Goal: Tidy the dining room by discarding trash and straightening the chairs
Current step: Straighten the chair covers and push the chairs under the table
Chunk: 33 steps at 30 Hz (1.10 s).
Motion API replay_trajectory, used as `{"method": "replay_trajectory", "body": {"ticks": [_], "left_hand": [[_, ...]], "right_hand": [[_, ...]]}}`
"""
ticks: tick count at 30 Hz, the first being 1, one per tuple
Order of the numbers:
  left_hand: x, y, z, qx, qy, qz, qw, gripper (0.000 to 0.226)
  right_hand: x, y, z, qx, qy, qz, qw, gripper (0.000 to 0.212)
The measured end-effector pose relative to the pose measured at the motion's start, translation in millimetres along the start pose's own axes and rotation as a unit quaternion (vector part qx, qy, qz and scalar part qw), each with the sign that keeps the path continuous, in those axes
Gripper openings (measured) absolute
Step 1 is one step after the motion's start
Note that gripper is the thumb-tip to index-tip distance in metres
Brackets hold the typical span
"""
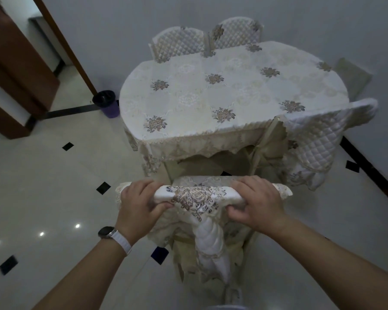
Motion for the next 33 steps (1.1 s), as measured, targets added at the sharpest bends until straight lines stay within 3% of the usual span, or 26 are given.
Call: {"method": "replay_trajectory", "body": {"ticks": [15, 26, 33], "left_hand": [[-27.5, 48.1, 48.9, 0.054, -0.011, 0.041, 0.998, 0.036], [-39.9, 54.9, 55.8, 0.046, -0.019, 0.041, 0.998, 0.032], [-58.8, 65.4, 61.5, 0.064, 0.020, 0.044, 0.997, 0.033]], "right_hand": [[-47.4, 33.6, 113.8, -0.062, -0.042, -0.139, 0.987, 0.042], [-55.7, 36.2, 130.2, -0.084, -0.056, -0.109, 0.989, 0.038], [-57.2, 30.4, 142.8, -0.074, -0.038, -0.106, 0.991, 0.039]]}}
Point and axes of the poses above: each hand's wrist, its own x-axis away from the middle knuckle, its own y-axis out of the palm, z = x × y, the point moved 7 cm from there along -x, towards the middle knuckle, and after that the axes turned 12 degrees about z, right-handed, at the moved point
